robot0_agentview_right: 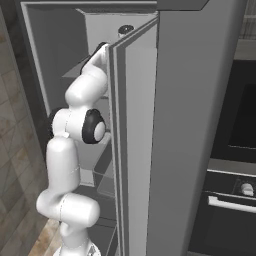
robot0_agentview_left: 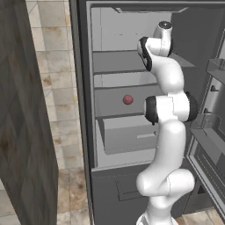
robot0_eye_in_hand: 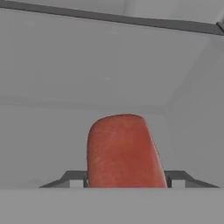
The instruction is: Move the pork loin and onion from the top shelf to the second highest shelf to make space. Then, place the pitcher from the counter on the cleared top shelf.
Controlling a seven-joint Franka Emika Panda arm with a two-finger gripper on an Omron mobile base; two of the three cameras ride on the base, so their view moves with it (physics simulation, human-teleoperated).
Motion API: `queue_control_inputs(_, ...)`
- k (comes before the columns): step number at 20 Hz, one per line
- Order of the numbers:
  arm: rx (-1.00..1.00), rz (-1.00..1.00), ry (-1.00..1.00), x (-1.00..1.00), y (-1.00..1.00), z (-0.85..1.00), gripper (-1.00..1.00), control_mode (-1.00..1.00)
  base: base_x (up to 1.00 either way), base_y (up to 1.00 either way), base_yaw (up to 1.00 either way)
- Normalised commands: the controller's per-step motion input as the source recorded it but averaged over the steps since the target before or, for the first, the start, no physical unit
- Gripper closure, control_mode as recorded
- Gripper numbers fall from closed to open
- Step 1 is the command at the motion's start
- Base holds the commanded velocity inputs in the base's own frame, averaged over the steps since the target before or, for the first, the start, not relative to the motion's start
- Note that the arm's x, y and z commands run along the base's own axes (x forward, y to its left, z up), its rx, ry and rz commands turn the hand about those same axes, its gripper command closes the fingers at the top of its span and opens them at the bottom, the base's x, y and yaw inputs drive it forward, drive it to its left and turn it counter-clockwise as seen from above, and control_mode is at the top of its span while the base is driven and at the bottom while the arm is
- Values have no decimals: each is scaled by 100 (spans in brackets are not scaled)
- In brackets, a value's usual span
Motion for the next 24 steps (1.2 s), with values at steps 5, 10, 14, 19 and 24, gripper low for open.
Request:
queue_control_inputs(5, -1, 12, -3, -94, 38, -1, 100, -100, 0, 0, 0)
queue_control_inputs(10, -9, 8, -3, -100, 55, 0, 100, -100, 0, 0, 0)
queue_control_inputs(14, -11, 5, -1, -100, 58, 6, 100, -100, 0, 0, 0)
queue_control_inputs(19, -11, 0, 0, -100, 49, 6, 100, -100, 0, 0, 0)
queue_control_inputs(24, -8, 0, 0, -100, 27, -20, 100, -100, 0, 0, 0)
